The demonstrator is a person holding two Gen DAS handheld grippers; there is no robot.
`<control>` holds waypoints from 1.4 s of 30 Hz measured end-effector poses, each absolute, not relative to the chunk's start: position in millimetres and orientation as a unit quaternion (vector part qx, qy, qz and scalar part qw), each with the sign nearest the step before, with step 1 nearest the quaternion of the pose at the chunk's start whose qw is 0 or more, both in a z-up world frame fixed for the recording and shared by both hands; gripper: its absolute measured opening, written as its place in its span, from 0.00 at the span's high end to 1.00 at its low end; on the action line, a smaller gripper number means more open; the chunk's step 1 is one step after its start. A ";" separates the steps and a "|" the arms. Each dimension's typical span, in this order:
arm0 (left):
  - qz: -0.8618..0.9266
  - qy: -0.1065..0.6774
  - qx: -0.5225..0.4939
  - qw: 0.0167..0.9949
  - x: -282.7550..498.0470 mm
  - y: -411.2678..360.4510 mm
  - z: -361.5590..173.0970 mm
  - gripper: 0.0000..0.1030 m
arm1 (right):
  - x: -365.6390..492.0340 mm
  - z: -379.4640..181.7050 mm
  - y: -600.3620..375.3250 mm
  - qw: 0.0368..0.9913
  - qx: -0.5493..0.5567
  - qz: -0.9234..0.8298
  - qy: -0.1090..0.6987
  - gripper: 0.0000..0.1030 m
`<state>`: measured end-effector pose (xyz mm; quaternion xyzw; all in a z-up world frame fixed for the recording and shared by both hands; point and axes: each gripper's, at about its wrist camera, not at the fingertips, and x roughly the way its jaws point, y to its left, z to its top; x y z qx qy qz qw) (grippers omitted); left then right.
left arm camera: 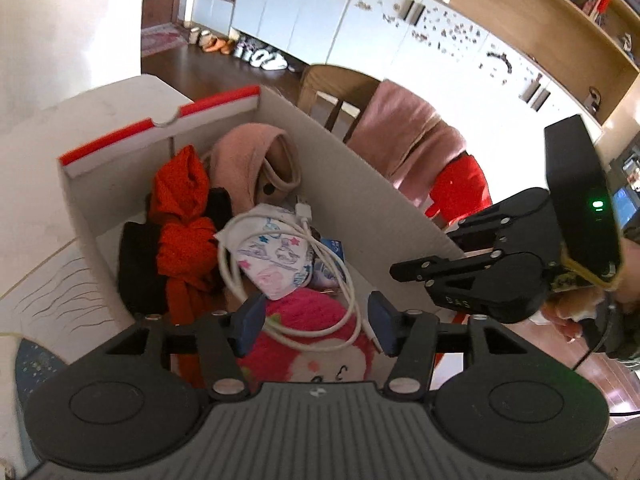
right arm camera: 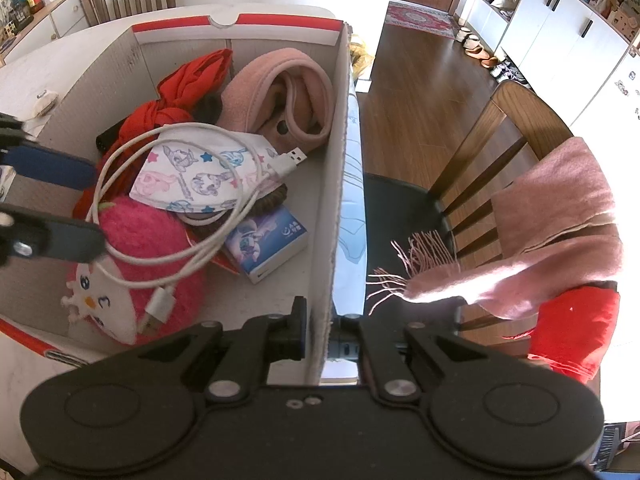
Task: Organize objects
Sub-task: 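Return the left gripper to the table and grasp the black cable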
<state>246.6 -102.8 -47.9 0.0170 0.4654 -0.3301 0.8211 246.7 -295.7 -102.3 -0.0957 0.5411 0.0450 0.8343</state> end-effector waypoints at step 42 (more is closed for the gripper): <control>0.043 0.527 -0.088 0.844 143.3 139.8 -115.8 0.07 | 244.8 -102.0 -305.5 0.831 -0.103 0.048 0.545 0.88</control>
